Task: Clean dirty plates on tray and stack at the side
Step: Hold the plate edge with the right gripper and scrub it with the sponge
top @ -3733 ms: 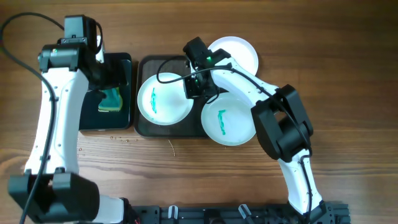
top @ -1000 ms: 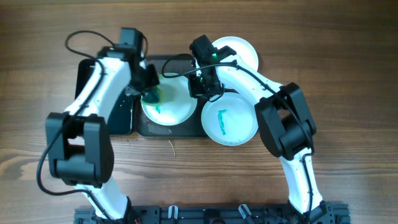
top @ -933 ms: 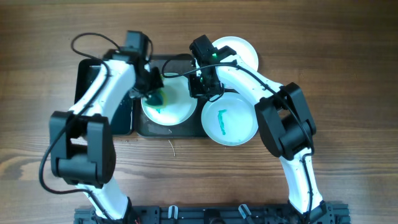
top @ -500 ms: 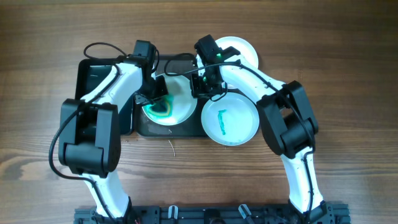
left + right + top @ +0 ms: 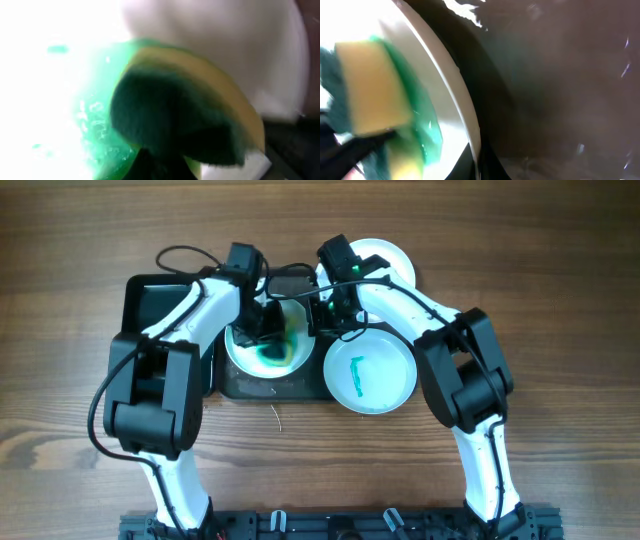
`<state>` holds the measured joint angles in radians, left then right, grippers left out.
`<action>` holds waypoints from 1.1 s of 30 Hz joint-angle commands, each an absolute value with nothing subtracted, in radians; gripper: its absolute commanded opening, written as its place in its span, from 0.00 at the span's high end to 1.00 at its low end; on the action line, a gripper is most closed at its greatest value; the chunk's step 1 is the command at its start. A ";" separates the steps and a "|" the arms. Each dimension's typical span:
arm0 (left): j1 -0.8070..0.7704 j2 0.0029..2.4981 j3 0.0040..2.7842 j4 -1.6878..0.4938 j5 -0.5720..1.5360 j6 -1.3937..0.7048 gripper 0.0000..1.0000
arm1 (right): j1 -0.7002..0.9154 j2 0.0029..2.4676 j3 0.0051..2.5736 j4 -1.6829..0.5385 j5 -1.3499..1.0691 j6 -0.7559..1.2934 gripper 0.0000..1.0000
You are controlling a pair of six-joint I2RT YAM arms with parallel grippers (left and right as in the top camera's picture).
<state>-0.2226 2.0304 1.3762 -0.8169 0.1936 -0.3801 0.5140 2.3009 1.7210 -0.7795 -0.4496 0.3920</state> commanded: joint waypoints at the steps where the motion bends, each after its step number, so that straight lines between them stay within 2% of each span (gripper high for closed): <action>1: -0.199 2.055 1.413 -0.892 -0.290 -0.548 0.96 | 0.517 2.333 1.706 -0.792 -0.469 0.377 0.96; 7: -0.213 2.055 1.417 -0.938 -0.239 -0.521 0.96 | 0.517 2.333 1.706 -0.799 -0.469 0.378 0.96; 9: -0.214 2.055 1.417 -0.935 -0.122 -0.421 0.96 | 0.517 2.333 1.706 -0.806 -0.470 0.391 0.96; 12: -0.214 2.055 1.417 -0.897 0.193 -0.145 0.96 | 0.517 2.333 1.706 -0.821 -0.469 0.391 0.96; 14: -0.214 2.055 1.417 -0.869 0.346 -0.048 0.96 | 0.517 2.333 1.706 -0.820 -0.469 0.389 0.96; 16: -0.214 2.055 1.417 -0.817 0.366 -0.045 0.96 | 0.517 2.333 1.706 -0.820 -0.469 0.389 0.96; 19: -0.213 2.055 1.417 -0.727 0.234 -0.147 0.96 | 0.517 2.333 1.706 -0.820 -0.467 0.384 0.96; 23: -0.213 2.055 1.417 -0.749 -0.249 -0.490 0.96 | 0.517 2.333 1.706 -0.820 -0.461 0.385 0.96; 26: -0.213 2.055 1.417 -0.840 -0.320 -0.559 0.96 | 0.517 2.333 1.706 -0.820 -0.461 0.385 0.96; 29: -0.214 2.055 1.417 -0.937 -0.144 -0.520 0.96 | 0.517 2.333 1.706 -0.816 -0.461 0.389 0.96; 33: -0.214 2.055 1.417 -0.939 0.283 -0.223 0.96 | 0.517 2.333 1.706 -0.812 -0.461 0.393 0.96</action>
<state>-0.2226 2.0369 1.4254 -0.9268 -0.0399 -0.4271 0.5274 2.3024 1.7210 -0.8112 -0.4713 0.3916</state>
